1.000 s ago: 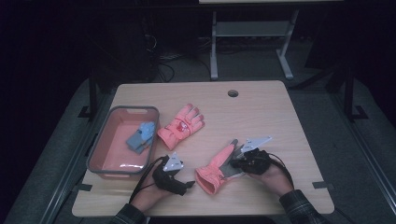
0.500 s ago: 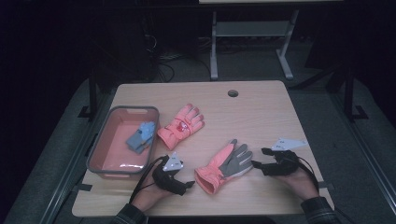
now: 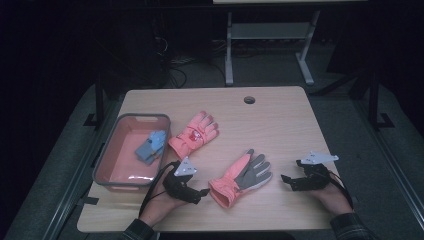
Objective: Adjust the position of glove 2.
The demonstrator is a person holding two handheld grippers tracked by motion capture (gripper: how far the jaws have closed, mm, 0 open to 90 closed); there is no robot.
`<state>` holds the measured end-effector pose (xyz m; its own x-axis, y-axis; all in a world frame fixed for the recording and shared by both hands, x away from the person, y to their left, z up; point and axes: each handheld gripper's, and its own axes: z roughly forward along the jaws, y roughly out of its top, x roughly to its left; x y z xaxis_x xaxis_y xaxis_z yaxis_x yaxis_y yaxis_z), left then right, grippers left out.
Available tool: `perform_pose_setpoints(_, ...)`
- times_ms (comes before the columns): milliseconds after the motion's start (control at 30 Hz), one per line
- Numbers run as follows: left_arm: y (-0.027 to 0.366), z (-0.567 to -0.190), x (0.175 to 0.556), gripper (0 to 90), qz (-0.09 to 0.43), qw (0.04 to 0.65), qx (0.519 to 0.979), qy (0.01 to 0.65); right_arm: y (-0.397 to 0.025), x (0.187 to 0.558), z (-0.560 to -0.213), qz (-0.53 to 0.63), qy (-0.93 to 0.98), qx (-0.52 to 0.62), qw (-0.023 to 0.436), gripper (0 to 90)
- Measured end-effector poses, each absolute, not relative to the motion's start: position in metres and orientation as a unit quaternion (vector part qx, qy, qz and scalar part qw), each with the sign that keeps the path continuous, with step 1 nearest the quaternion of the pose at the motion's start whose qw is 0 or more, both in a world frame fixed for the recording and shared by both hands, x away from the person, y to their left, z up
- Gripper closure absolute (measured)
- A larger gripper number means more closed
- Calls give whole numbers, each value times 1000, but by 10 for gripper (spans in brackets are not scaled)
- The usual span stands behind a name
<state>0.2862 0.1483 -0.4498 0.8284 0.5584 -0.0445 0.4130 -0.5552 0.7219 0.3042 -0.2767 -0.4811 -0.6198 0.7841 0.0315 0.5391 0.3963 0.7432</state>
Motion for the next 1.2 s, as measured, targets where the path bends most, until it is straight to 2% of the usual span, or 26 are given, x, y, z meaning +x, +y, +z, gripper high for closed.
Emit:
perform_pose_setpoints(167, 141, -433, 293, 149, 99, 390, 871, 283, -274, 305, -482, 362, 826, 404, 151, 124)
perform_pose_setpoints(467, 126, -414, 321, 244, 117, 386, 866, 297, -274, 304, -482, 361, 824, 409, 152, 124)
perform_pose_setpoints(667, 117, -414, 345, 262, 134, 375, 867, 300, -274, 304, -482, 361, 824, 408, 154, 124)
perform_pose_setpoints(933, 110, -422, 391, 337, 161, 345, 862, 334, -274, 304, -482, 362, 824, 409, 151, 125)
perform_pose_setpoints(1200, 113, -433, 420, 378, 165, 319, 859, 365, -275, 303, -482, 362, 825, 407, 151, 127)
